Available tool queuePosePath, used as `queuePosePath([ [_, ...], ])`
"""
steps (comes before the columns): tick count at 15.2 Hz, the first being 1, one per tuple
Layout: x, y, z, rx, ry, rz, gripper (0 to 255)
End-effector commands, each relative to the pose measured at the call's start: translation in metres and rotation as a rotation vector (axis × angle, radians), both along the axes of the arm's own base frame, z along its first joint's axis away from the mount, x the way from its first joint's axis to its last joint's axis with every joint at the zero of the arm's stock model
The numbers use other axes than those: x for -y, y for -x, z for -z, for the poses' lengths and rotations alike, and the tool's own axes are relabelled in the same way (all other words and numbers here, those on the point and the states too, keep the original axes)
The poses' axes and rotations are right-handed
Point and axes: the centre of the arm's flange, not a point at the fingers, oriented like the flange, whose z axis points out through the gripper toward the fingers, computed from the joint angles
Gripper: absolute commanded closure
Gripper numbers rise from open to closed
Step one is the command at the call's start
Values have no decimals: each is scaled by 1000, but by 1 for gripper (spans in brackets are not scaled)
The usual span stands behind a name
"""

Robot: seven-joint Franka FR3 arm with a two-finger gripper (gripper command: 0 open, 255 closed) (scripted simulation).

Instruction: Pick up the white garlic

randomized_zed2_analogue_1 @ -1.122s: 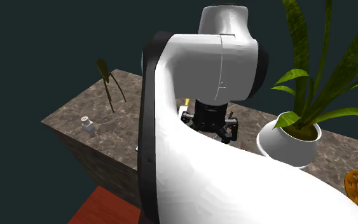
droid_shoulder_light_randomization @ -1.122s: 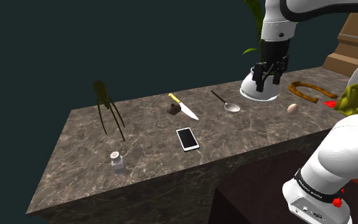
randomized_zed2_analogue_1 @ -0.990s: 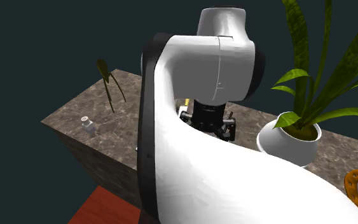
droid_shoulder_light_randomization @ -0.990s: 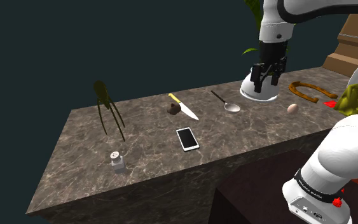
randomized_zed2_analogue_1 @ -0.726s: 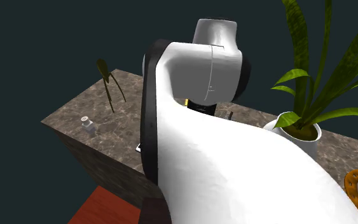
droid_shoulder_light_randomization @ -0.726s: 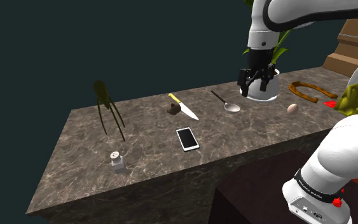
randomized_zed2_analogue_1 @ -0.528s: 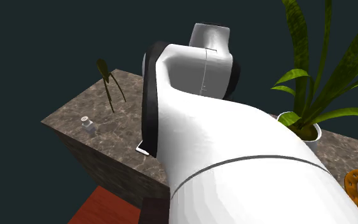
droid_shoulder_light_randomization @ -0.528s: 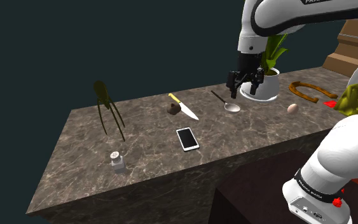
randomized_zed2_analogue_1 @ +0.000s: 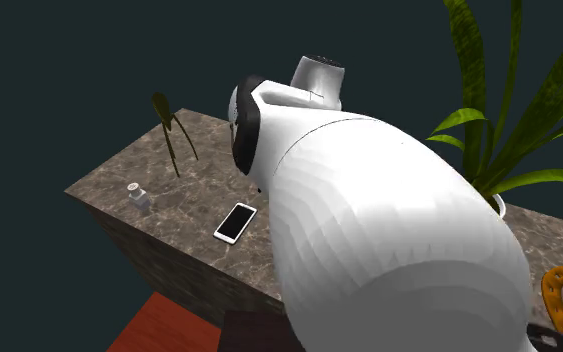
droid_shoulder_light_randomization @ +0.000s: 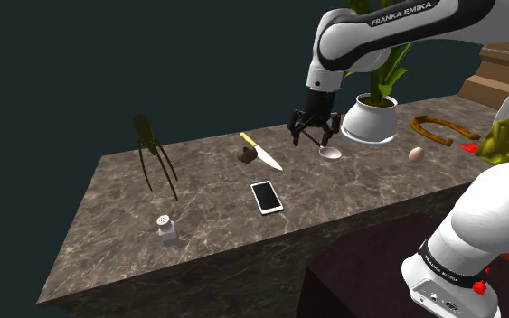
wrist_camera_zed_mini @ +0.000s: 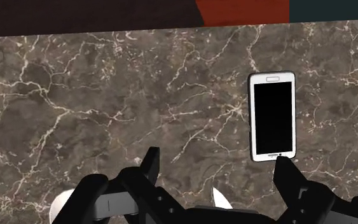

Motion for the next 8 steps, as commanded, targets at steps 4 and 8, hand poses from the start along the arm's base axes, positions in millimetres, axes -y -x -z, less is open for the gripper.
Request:
queuePosePath([
  [4,-16,-51,32,5,-68,129,0],
  [8,-24,-91,55,9,-122,229,0],
])
